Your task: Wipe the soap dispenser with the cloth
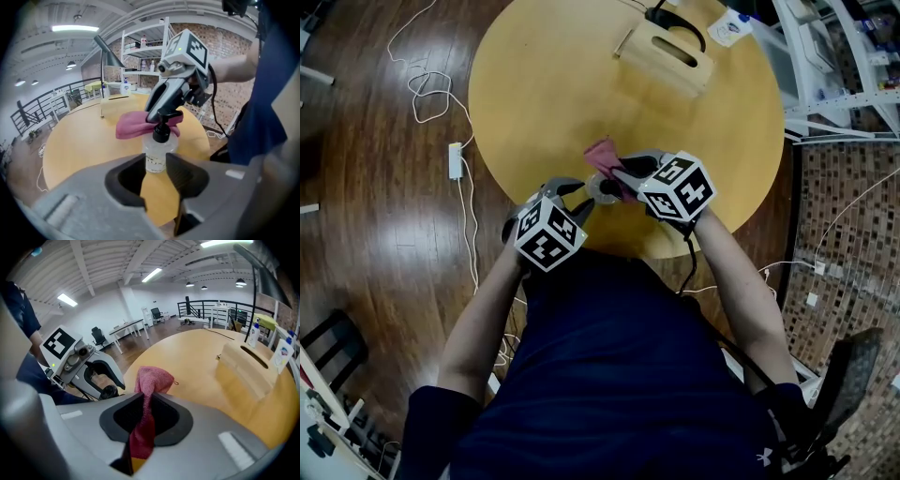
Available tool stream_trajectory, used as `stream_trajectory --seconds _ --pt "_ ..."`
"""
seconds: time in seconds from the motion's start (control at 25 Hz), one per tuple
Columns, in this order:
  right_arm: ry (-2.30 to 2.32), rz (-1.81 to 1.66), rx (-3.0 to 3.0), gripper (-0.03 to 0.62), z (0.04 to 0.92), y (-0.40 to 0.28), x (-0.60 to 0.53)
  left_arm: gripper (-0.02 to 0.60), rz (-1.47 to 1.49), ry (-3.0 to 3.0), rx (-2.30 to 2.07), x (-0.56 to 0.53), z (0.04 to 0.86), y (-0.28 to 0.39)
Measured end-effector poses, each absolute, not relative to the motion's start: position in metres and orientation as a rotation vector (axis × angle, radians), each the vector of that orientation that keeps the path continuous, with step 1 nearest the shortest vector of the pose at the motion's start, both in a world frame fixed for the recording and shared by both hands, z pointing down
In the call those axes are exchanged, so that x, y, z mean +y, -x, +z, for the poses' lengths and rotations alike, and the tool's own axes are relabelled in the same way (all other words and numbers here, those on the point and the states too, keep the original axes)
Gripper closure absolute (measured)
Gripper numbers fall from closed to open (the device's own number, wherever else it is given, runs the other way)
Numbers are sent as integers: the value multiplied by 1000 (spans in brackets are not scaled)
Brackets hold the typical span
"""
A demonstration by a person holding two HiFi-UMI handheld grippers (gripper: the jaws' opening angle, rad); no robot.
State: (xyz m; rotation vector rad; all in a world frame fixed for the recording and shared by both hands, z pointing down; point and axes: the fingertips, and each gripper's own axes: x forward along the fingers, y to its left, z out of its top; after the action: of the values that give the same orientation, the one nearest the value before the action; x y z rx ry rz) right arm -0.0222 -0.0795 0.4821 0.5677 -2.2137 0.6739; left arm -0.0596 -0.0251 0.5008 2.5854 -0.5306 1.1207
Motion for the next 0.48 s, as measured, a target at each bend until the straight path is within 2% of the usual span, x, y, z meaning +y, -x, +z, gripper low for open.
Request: stream_trajectory --seconds 0.12,0.2,0.32,0.48 --pt "-514 670 -2197 537 482 10 -63 431 1118 -2555 -575 -28 503 61" --pt "-491 698 -2168 537 485 -5 -48 452 1128 -2550 -601 -31 504 64" --pt "-579 715 -2114 537 490 -25 -54 451 1102 -2575 -586 -29 495 65" --pt "-627 774 -2221 537 471 2 -73 451 1050 -2640 -550 -26 474 54"
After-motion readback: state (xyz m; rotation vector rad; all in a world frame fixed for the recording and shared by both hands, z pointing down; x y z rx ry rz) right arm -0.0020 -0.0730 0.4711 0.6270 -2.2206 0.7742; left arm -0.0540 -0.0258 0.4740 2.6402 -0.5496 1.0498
